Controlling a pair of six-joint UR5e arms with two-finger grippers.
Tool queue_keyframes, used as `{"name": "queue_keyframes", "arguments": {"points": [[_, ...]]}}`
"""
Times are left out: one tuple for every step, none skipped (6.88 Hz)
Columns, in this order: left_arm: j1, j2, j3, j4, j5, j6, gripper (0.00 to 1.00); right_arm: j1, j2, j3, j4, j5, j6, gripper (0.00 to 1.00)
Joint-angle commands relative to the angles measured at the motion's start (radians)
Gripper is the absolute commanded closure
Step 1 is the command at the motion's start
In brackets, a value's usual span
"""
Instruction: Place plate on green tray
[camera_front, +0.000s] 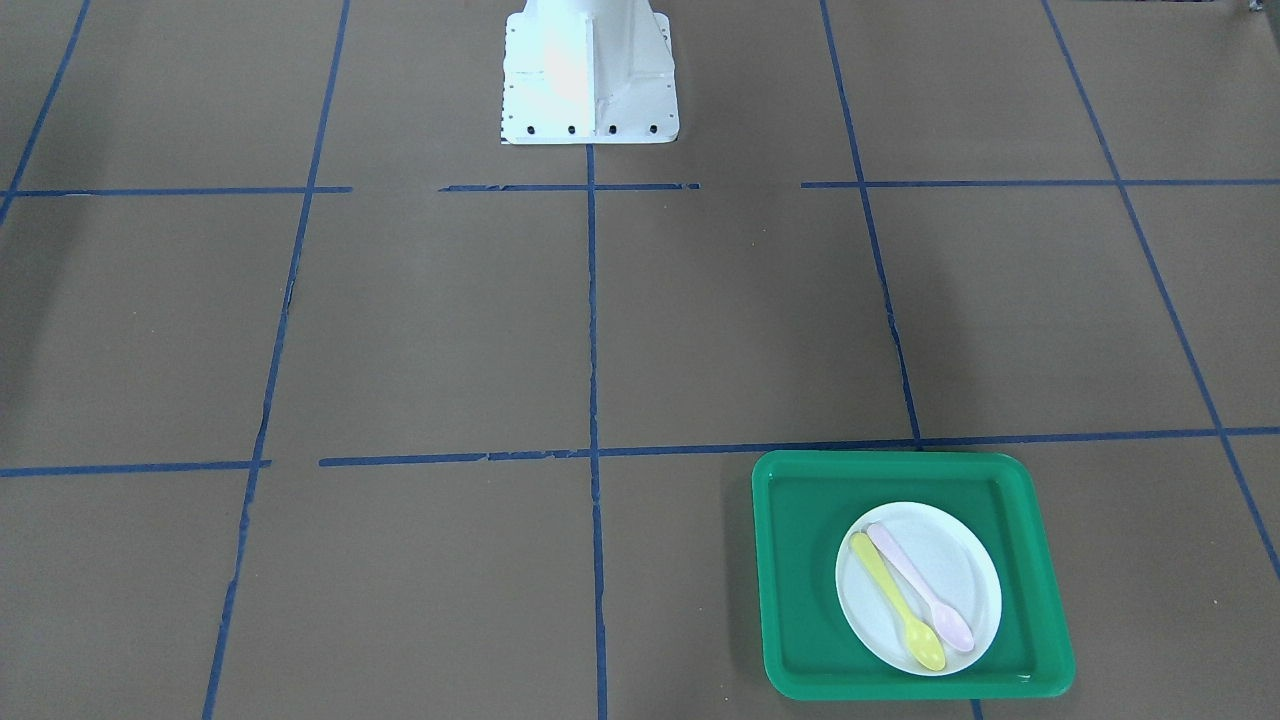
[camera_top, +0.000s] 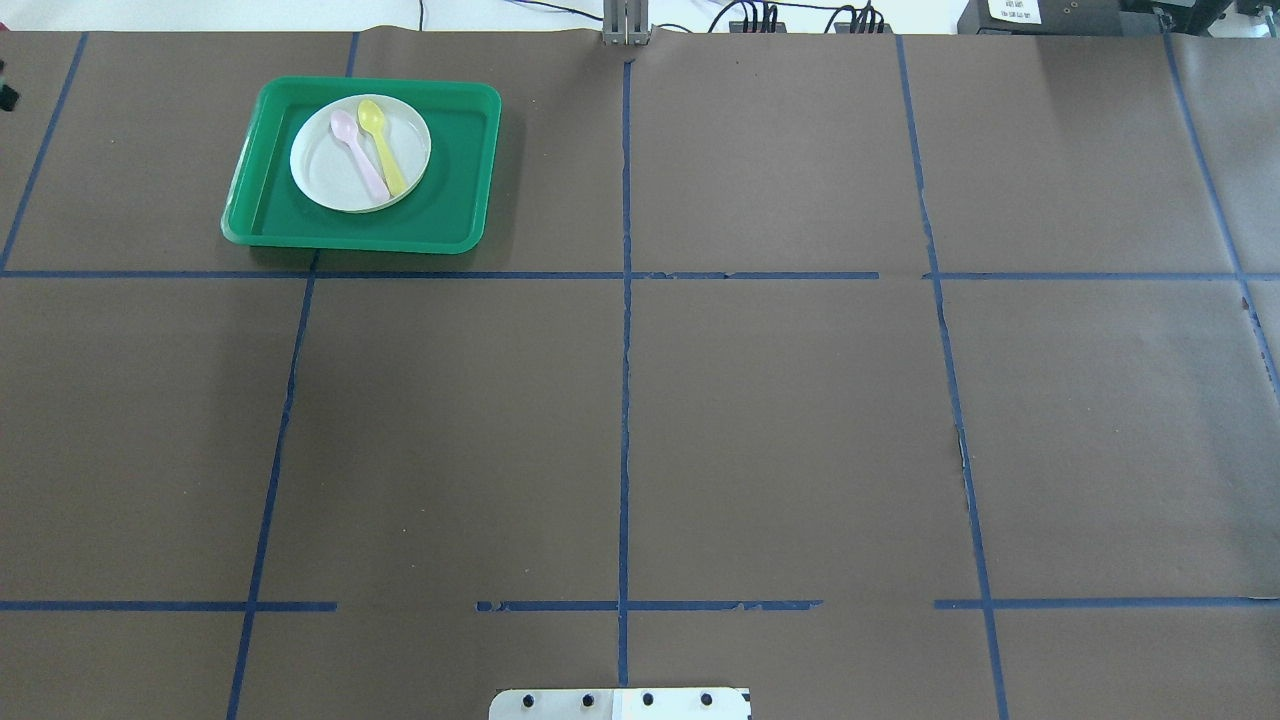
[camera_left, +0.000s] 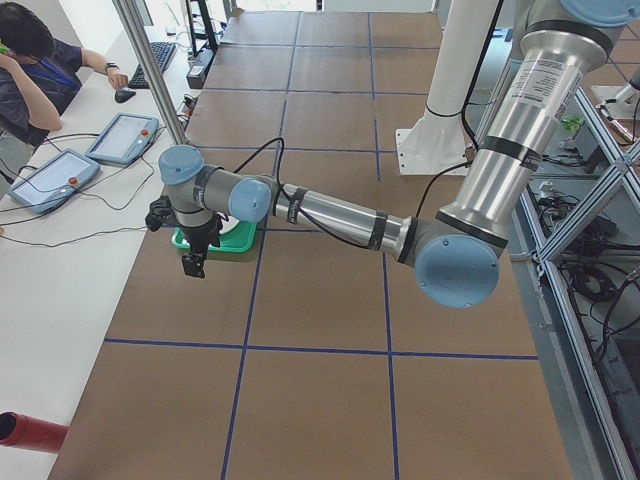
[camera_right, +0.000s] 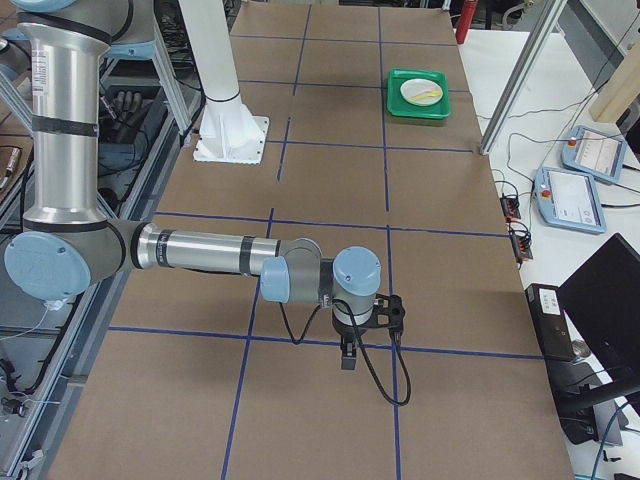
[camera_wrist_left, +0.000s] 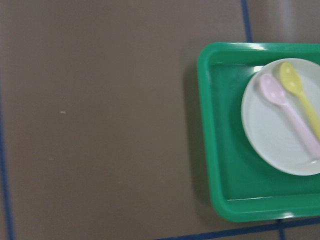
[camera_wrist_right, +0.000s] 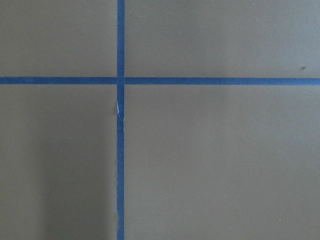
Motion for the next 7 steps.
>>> {"name": "queue_keyframes", "arguments": {"points": [[-0.106, 0.149, -0.076, 0.051, 0.016, 0.159, 0.0, 0.0, 0.001, 0.0, -0.001, 0.0, 0.0, 0.0], [-0.109, 0.207, -0.09, 0.046, -0.013, 0.162, 0.0, 0.0, 0.0, 0.0, -0.001, -0.002, 0.0, 0.0], [-0.109, 0.238, -0.101, 0.046, -0.039, 0.159, 0.0, 0.0, 0.0, 0.0, -0.001, 0.0, 0.0, 0.0], [-0.109, 0.243, -0.102, 0.048, -0.042, 0.16, 0.0, 0.0, 0.001, 0.0, 0.0, 0.0, 0.002, 0.0], [-0.111, 0.251, -0.119, 0.051, -0.033, 0.159, 0.0, 0.0, 0.0, 0.0, 0.0, 0.0, 0.0, 0.0], [-0.108, 0.293, -0.15, 0.025, -0.033, 0.162, 0.0, 0.0, 0.0, 0.0, -0.001, 0.0, 0.0, 0.0], [-0.111, 0.309, -0.194, 0.012, -0.031, 0.162, 0.0, 0.0, 0.0, 0.0, -0.001, 0.0, 0.0, 0.0]]}}
